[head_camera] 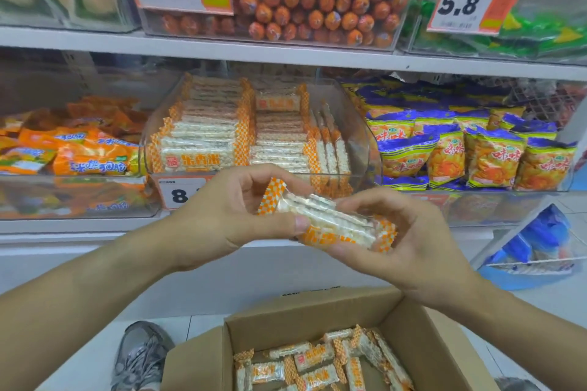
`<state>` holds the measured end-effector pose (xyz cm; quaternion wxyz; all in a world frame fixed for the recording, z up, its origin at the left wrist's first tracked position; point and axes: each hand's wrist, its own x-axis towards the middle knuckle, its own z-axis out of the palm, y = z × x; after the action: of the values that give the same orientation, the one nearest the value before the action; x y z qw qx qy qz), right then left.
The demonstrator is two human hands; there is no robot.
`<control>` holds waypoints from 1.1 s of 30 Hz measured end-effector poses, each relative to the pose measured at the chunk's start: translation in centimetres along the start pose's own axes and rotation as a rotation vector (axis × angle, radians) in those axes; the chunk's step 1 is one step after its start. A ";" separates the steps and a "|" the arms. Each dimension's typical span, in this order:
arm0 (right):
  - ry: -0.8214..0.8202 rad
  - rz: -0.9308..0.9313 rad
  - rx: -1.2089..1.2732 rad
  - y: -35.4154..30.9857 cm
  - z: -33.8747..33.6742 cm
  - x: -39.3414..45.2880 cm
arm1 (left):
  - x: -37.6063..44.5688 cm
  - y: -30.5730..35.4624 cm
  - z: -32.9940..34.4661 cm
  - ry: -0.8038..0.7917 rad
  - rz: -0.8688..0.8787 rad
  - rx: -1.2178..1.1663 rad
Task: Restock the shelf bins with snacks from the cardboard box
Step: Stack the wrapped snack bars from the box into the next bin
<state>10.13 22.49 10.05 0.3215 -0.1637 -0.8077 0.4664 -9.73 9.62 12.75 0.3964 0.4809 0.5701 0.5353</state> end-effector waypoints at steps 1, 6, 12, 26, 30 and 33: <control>0.018 -0.049 -0.033 -0.1 0.3 1.0 | -0.2 0.1 -0.4 0.032 0.046 0.034; 0.261 -0.164 -0.179 0.7 2.3 7.5 | 0.2 -2.0 -4.1 0.503 0.257 0.629; 0.299 0.025 -0.378 3.5 5.0 17.1 | 1.7 -5.8 -6.5 0.633 0.173 1.203; -0.025 0.188 -0.620 7.2 5.3 27.8 | 2.5 -7.5 -7.4 0.523 0.086 1.356; -0.002 0.205 -0.647 7.9 5.9 27.8 | 2.8 -7.4 -6.9 0.536 0.074 1.375; 0.031 0.164 -0.623 8.6 6.4 27.0 | 2.9 -7.5 -6.9 0.543 0.072 1.370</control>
<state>-14.46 37.94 10.30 0.2295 -0.3257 -0.8909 0.2183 -17.95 11.12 6.30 -0.1658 0.4896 0.8385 0.1722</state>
